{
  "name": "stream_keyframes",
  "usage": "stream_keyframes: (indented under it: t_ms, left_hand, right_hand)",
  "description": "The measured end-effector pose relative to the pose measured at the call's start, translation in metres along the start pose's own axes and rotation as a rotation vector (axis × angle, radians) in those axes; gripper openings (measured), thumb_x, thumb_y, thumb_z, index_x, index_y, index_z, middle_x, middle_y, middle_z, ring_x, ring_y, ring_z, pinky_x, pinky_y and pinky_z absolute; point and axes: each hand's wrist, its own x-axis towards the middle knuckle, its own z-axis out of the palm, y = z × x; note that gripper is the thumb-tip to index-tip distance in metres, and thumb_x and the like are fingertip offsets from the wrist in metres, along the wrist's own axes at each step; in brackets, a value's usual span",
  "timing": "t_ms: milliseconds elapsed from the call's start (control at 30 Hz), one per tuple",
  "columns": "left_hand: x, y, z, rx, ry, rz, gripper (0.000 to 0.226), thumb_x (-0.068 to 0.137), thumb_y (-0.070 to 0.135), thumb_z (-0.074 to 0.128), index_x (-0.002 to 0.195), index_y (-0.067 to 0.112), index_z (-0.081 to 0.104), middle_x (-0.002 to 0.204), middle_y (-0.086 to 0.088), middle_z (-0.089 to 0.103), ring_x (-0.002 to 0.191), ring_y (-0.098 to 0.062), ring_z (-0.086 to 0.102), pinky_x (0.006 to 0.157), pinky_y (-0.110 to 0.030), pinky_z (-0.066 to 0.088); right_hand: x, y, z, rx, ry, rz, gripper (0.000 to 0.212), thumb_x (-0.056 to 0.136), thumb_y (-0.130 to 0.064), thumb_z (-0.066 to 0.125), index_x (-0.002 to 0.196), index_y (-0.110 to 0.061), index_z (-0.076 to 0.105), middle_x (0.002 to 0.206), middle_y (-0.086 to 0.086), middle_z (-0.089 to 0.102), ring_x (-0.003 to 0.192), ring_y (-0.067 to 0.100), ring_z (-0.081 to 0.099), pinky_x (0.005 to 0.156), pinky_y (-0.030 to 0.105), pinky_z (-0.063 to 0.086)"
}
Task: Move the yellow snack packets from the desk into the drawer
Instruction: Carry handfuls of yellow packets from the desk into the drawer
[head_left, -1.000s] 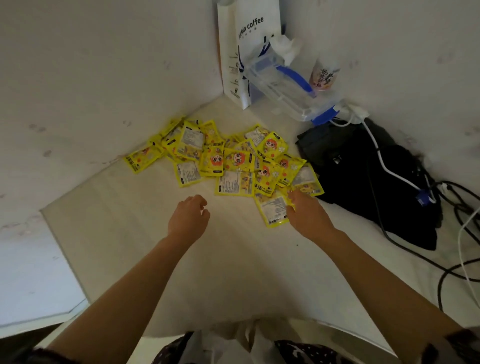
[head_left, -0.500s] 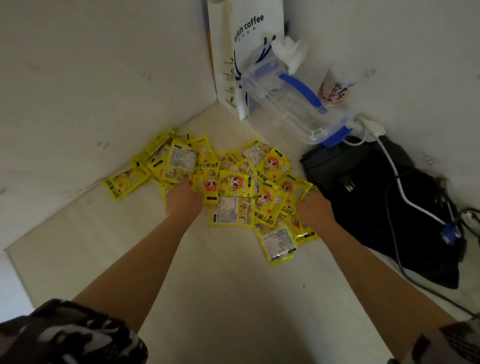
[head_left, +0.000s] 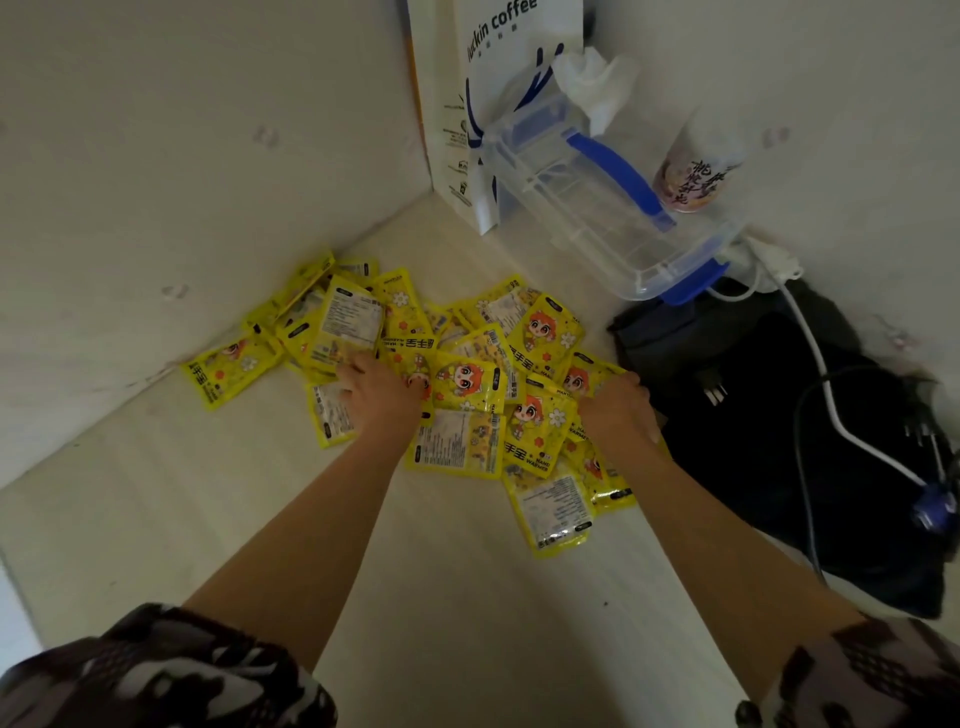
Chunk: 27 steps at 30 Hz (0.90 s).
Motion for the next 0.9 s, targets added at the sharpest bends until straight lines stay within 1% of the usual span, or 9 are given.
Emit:
stream_keyframes:
  t_ms: [233, 333, 400, 467, 600, 700, 767, 833, 900]
  left_hand:
    - [-0.003, -0.011, 0.000, -0.245, 0.001, -0.048, 0.094, 0.072, 0.020, 0.082, 0.140, -0.002, 0.021, 0.144, -0.022, 0.027, 0.129, -0.041, 0.037, 0.106, -0.048, 0.036]
    - [-0.009, -0.019, 0.003, -0.293, 0.022, -0.071, 0.089, 0.066, 0.022, 0.085, 0.132, 0.001, 0.029, 0.136, -0.020, 0.030, 0.122, -0.041, 0.041, 0.104, -0.049, 0.039]
    - [-0.012, -0.023, 0.004, -0.320, 0.029, -0.096, 0.087, 0.064, 0.022, 0.087, 0.129, 0.004, 0.032, 0.136, -0.019, 0.030, 0.123, -0.041, 0.039, 0.104, -0.051, 0.038]
    - [-0.015, -0.027, 0.003, -0.348, 0.032, -0.098, 0.088, 0.063, 0.019, 0.087, 0.131, 0.006, 0.032, 0.138, -0.019, 0.029, 0.123, -0.041, 0.041, 0.102, -0.051, 0.040]
    - [-0.024, -0.034, -0.004, -0.386, 0.029, -0.068, 0.085, 0.063, 0.011, 0.087, 0.131, 0.009, 0.036, 0.138, -0.014, 0.027, 0.114, -0.036, 0.049, 0.094, -0.041, 0.045]
    - [-0.029, -0.041, -0.011, -0.371, 0.037, -0.061, 0.085, 0.063, 0.010, 0.086, 0.133, 0.011, 0.036, 0.139, -0.014, 0.028, 0.113, -0.035, 0.051, 0.094, -0.041, 0.045]
    - [-0.031, -0.046, -0.016, -0.386, 0.032, -0.069, 0.082, 0.064, 0.010, 0.085, 0.132, 0.011, 0.040, 0.135, -0.013, 0.040, 0.111, -0.032, 0.054, 0.087, -0.037, 0.046]
    - [-0.031, -0.050, -0.022, -0.356, -0.005, -0.067, 0.069, 0.066, 0.014, 0.084, 0.126, 0.011, 0.050, 0.122, -0.011, 0.058, 0.107, -0.030, 0.059, 0.077, -0.033, 0.044]
    - [-0.028, -0.053, -0.030, -0.282, -0.052, -0.023, 0.046, 0.068, 0.022, 0.082, 0.108, 0.009, 0.063, 0.101, -0.011, 0.068, 0.095, -0.031, 0.064, 0.068, -0.033, 0.046]
  right_hand:
    - [0.001, -0.002, -0.002, 0.165, -0.006, 0.076, 0.051, 0.087, -0.021, 0.063, 0.127, -0.001, 0.039, 0.126, 0.021, 0.056, 0.111, 0.038, 0.058, 0.083, 0.043, 0.050]
    - [0.002, -0.002, -0.003, 0.250, -0.013, 0.088, 0.059, 0.086, -0.031, 0.065, 0.128, -0.002, 0.036, 0.126, 0.020, 0.055, 0.111, 0.039, 0.057, 0.085, 0.045, 0.049]
    - [0.003, -0.001, -0.005, 0.288, -0.032, 0.086, 0.067, 0.085, -0.038, 0.066, 0.130, -0.001, 0.034, 0.129, 0.020, 0.054, 0.114, 0.039, 0.056, 0.089, 0.046, 0.048]
    - [0.004, 0.000, -0.006, 0.321, -0.049, 0.081, 0.069, 0.083, -0.038, 0.067, 0.132, 0.000, 0.036, 0.129, 0.020, 0.054, 0.113, 0.038, 0.057, 0.088, 0.043, 0.048]
    - [0.000, 0.003, -0.009, 0.393, -0.043, 0.057, 0.057, 0.080, -0.035, 0.069, 0.122, -0.004, 0.046, 0.116, 0.019, 0.062, 0.096, 0.036, 0.066, 0.081, 0.047, 0.057]
    - [-0.004, 0.007, -0.015, 0.445, -0.022, 0.040, 0.053, 0.083, -0.026, 0.067, 0.124, -0.003, 0.043, 0.119, 0.019, 0.058, 0.100, 0.036, 0.062, 0.078, 0.041, 0.054]
    - [-0.005, 0.011, -0.019, 0.440, 0.009, 0.013, 0.050, 0.086, -0.022, 0.065, 0.124, -0.002, 0.040, 0.118, 0.020, 0.057, 0.103, 0.036, 0.059, 0.073, 0.034, 0.045]
    - [-0.009, 0.014, -0.023, 0.441, 0.060, -0.031, 0.044, 0.088, -0.020, 0.062, 0.122, -0.002, 0.039, 0.112, 0.018, 0.058, 0.095, 0.033, 0.058, 0.071, 0.033, 0.040]
    - [-0.014, 0.015, -0.026, 0.464, 0.099, -0.098, 0.039, 0.090, -0.018, 0.059, 0.120, -0.004, 0.039, 0.101, 0.012, 0.056, 0.086, 0.028, 0.055, 0.070, 0.033, 0.040]
